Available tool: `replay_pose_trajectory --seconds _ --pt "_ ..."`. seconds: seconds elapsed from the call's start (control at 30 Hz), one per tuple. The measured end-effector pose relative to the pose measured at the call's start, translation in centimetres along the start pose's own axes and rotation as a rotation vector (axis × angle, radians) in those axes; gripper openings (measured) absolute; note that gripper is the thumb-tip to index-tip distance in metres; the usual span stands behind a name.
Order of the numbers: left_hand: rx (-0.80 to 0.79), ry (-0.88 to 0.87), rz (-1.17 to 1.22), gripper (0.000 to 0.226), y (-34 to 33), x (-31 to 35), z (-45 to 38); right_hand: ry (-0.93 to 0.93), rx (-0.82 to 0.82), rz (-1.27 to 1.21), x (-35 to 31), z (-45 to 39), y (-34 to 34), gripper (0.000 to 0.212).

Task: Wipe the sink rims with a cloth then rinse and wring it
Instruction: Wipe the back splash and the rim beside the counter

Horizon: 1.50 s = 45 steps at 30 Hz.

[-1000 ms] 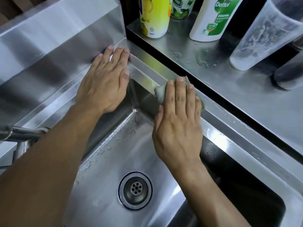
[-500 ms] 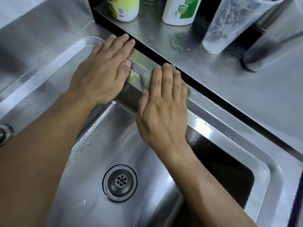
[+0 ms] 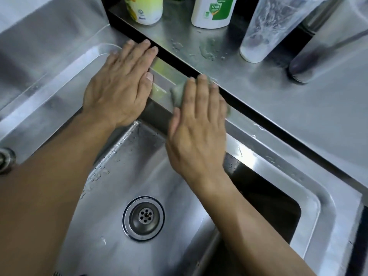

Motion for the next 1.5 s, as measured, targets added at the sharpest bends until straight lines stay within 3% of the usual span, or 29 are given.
replay_pose_trajectory --seconds 0.1,0.3,0.43,0.63,0.73,0.87,1.07,1.17,1.3,1.4,1.5 --pt "0.02 -0.026 0.061 0.058 -0.2 1.4 0.4 0.018 -0.023 -0.027 -0.6 -0.3 -0.4 0.058" --pt "0.033 0.021 0.082 0.058 -0.9 2.1 0.9 0.029 -0.086 0.08 6.1 5.7 2.9 0.06" --pt "-0.032 -0.022 0.073 0.058 -0.2 1.3 0.5 0.064 -0.037 -0.014 2.1 1.6 1.4 0.058" --pt "-0.134 0.093 0.048 0.055 1.4 -3.1 0.4 0.198 -0.133 -0.085 -3.3 -5.5 -1.7 0.067" --pt "-0.116 0.079 0.025 0.056 1.1 -2.7 0.7 0.221 -0.126 -0.037 0.1 -2.6 0.0 0.059" --pt "-0.104 0.056 -0.003 0.057 1.0 -2.6 0.7 0.075 -0.104 0.044 5.6 2.7 2.6 0.059" --pt "0.011 -0.059 0.055 0.058 -0.2 2.3 0.6 0.05 -0.074 -0.047 0.2 -0.9 -0.1 0.058" --pt "0.063 -0.028 0.054 0.057 -0.8 2.8 0.9 0.08 -0.109 0.029 4.3 1.9 1.7 0.058" --pt "0.051 -0.014 0.056 0.059 -0.7 3.6 1.1 -0.027 -0.112 0.12 10.9 6.7 5.2 0.059" --pt "0.038 -0.118 0.054 0.059 -1.4 7.2 1.7 -0.007 -0.083 0.098 9.2 4.8 4.1 0.059" --pt "0.088 -0.114 0.044 0.058 -2.2 9.3 2.2 0.103 -0.118 0.022 7.4 2.4 2.9 0.059"
Point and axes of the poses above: each hand's wrist, its own z-axis away from the middle knuckle, its own y-axis out of the back of the hand, x = y × z, the point moved 2 cm from there along -z, towards the middle knuckle, and after that the axes turned 4 degrees about -y, right-handed, at the moved point
